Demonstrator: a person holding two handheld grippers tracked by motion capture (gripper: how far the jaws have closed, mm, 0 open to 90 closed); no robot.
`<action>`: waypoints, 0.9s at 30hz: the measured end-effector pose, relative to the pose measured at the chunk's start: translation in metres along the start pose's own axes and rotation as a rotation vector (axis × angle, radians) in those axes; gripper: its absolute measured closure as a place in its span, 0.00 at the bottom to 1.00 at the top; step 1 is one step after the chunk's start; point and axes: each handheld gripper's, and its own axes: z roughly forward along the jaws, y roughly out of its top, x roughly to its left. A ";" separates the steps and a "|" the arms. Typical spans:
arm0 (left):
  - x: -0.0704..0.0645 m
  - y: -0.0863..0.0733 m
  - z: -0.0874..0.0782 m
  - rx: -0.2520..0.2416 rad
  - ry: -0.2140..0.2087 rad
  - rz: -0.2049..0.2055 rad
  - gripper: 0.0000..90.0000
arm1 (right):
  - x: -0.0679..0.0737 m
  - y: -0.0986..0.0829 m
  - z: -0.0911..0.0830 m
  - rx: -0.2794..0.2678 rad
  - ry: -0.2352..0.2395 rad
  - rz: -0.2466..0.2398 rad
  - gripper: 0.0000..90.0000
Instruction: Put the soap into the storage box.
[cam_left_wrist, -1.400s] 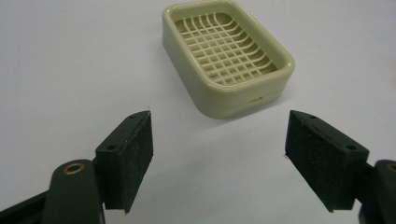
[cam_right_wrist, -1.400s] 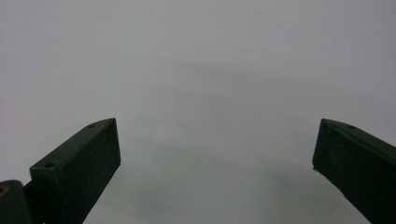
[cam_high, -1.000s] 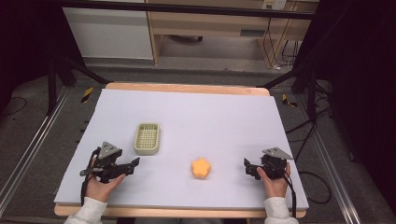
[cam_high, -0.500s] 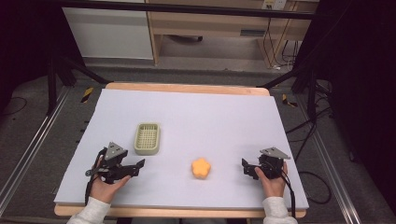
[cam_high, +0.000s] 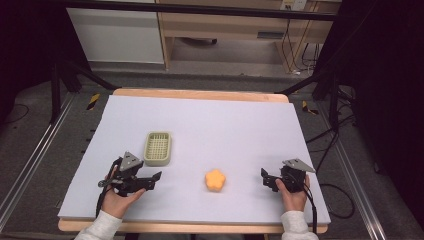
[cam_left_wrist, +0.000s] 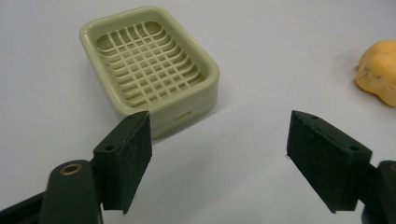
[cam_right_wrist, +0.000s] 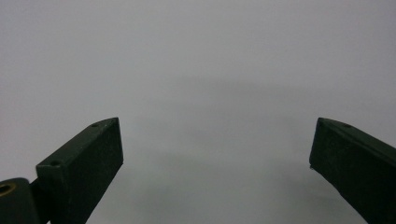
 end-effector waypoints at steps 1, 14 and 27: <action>-0.001 0.001 0.000 0.003 -0.004 0.006 0.24 | 0.000 0.000 0.000 -0.002 0.001 0.001 0.03; -0.015 0.016 0.006 0.019 -0.039 0.068 0.24 | 0.002 -0.001 0.000 0.000 -0.011 -0.009 0.04; -0.039 0.033 0.017 0.028 -0.074 0.125 0.24 | 0.004 -0.001 0.001 0.017 -0.008 -0.033 0.03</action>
